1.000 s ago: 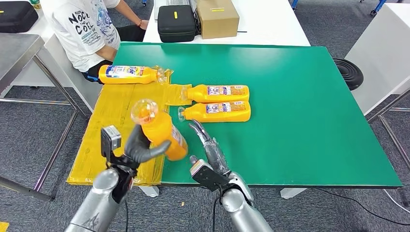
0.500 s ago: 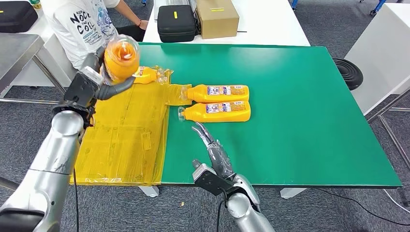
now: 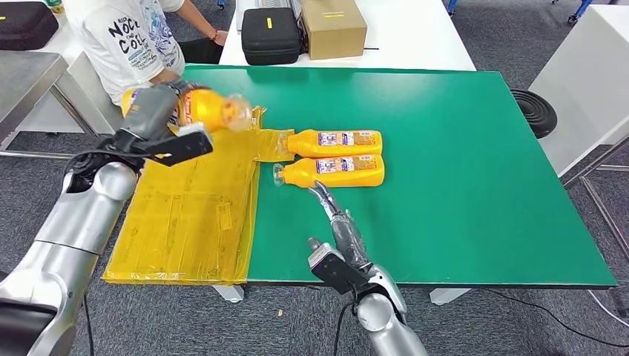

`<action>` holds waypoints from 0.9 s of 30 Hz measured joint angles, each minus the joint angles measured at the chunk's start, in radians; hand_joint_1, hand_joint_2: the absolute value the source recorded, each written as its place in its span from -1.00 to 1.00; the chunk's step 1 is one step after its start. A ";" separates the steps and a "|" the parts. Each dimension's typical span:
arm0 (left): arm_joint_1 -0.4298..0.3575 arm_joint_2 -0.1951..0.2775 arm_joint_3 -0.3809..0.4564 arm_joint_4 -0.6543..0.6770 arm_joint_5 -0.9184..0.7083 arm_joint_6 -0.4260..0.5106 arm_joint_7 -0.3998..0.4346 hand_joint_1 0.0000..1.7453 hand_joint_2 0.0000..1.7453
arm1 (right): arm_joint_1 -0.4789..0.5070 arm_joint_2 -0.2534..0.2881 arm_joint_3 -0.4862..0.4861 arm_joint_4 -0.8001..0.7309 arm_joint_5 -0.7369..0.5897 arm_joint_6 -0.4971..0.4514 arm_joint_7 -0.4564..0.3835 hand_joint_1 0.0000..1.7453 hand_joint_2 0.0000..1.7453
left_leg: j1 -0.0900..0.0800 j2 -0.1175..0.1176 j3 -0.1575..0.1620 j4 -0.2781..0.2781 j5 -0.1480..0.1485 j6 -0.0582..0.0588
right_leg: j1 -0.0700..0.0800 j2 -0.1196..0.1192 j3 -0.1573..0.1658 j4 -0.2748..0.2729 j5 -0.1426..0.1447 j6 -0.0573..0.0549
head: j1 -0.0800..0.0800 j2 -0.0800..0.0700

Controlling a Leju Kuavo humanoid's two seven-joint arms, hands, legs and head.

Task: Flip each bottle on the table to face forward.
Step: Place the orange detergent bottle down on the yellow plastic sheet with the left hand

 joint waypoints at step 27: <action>0.194 0.049 -0.214 0.118 -0.223 0.011 0.093 1.00 1.00 | 0.063 -0.015 -0.095 -0.115 -0.028 0.002 -0.025 -1.00 -1.00 | 0.000 0.000 -0.003 0.000 -0.001 0.000 | 0.000 0.000 -0.003 0.000 -0.001 0.000 | 0.000 0.000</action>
